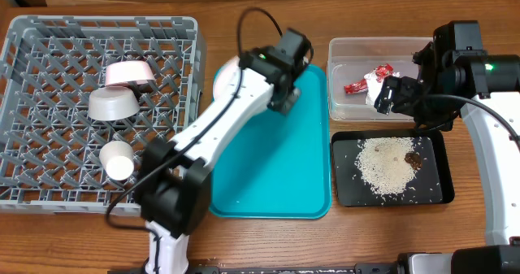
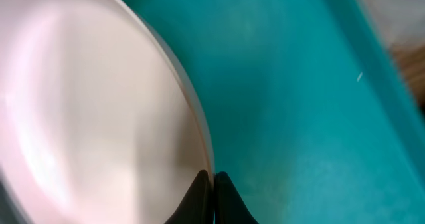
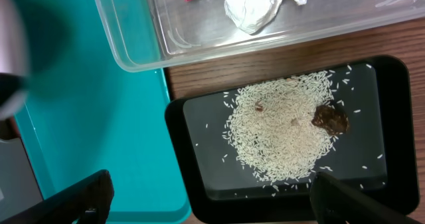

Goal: Sort waste into correct bins and load items into the dishwasher
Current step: 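Stand the white plate upright in the rack's right edge slots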

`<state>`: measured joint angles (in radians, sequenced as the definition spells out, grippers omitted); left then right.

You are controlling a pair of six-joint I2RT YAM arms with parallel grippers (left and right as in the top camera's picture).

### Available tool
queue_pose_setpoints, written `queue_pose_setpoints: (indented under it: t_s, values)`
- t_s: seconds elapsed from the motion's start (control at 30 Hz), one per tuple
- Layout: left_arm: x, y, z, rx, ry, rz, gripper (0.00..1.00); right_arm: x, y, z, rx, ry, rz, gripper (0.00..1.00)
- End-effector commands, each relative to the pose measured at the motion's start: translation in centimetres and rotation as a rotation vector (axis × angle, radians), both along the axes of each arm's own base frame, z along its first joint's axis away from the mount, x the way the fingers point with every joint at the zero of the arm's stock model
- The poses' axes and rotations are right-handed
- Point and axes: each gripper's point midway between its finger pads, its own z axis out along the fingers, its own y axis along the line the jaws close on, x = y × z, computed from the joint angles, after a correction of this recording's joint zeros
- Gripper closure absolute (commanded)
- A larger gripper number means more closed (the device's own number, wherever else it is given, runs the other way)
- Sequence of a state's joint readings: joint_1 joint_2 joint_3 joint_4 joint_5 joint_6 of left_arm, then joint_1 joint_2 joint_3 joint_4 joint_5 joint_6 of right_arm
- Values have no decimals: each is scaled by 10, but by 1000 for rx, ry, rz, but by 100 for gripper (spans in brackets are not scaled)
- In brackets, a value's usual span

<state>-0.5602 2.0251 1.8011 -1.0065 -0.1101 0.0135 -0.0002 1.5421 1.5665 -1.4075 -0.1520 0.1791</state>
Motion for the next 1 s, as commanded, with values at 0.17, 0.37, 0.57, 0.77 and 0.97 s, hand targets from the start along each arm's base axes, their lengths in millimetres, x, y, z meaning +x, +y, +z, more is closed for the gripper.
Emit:
queue_pose_setpoints:
  t_s: [0.17,0.37,0.57,0.77,0.97]
  values:
    - [20,57,150,-383,-200,128,96,1,-2,4,-6,-16,2,4]
    - [20,93,155,-668,-67,53,96,1,-2,4,-6,-16,2,4]
    - [30,127,142,-934,53,48,96,1,-2,4,-6,-16,2,4]
    - [43,153,109,-1052,159,141,96,1,-2,4,-6,-14,2,4]
    - [42,179,94,-1068,206,238,45,0,-2,4,-6,-13,2,4]
